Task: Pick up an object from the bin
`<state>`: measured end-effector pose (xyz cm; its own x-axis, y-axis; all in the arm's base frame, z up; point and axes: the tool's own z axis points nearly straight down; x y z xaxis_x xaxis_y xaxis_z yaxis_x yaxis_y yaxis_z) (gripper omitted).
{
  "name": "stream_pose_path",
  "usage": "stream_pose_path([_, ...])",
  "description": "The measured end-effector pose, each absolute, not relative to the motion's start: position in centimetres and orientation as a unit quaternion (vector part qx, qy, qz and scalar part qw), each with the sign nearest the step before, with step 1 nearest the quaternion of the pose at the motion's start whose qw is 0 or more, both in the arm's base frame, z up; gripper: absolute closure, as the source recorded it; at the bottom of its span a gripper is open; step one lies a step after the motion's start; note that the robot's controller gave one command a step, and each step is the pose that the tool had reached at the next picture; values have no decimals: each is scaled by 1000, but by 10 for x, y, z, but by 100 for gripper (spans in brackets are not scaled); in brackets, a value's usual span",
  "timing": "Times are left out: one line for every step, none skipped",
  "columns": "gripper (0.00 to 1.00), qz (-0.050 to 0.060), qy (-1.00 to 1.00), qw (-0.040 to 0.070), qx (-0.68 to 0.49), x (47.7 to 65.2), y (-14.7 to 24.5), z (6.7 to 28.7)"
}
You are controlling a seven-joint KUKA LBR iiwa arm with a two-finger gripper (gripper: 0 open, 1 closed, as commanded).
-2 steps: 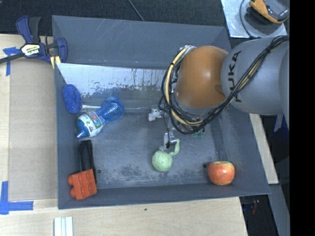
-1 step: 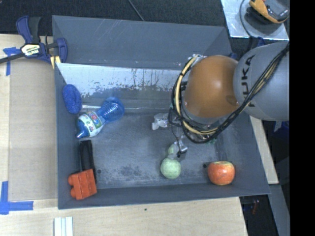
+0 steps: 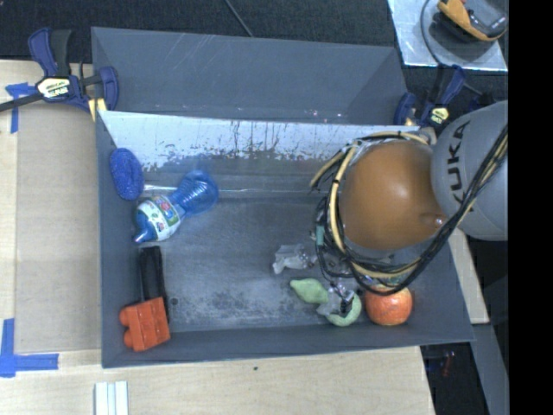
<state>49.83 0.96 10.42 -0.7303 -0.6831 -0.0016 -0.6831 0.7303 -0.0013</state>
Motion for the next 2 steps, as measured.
stream_pose_path([0,-2,953,11,-303,488,3,71])
stream_pose_path([100,-4,830,9,-558,488,-34,71])
